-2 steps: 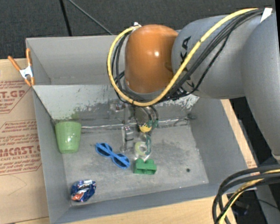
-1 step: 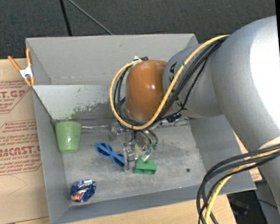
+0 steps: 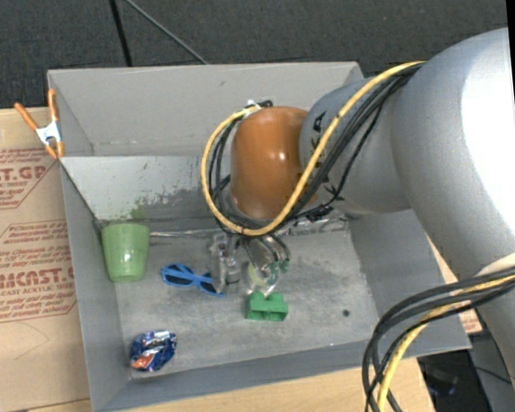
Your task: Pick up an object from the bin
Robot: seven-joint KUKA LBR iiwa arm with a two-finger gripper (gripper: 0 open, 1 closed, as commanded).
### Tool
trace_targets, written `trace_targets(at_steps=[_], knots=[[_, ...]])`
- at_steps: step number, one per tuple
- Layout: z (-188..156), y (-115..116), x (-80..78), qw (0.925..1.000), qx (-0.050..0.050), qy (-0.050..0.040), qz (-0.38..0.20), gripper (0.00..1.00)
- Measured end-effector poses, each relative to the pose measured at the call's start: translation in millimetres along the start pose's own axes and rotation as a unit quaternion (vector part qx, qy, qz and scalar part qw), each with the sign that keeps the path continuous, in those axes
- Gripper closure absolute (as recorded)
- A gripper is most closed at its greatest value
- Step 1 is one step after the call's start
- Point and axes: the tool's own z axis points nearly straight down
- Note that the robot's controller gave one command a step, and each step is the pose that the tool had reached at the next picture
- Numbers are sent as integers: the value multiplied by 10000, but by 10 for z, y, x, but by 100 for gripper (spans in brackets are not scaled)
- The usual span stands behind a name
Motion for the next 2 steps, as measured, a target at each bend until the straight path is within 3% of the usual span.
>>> trace_targets(at_steps=[1, 2], knots=[[1, -1, 1, 10000, 0, 1, 1, 0], [1, -1, 1, 10000, -1, 3, 1, 100]])
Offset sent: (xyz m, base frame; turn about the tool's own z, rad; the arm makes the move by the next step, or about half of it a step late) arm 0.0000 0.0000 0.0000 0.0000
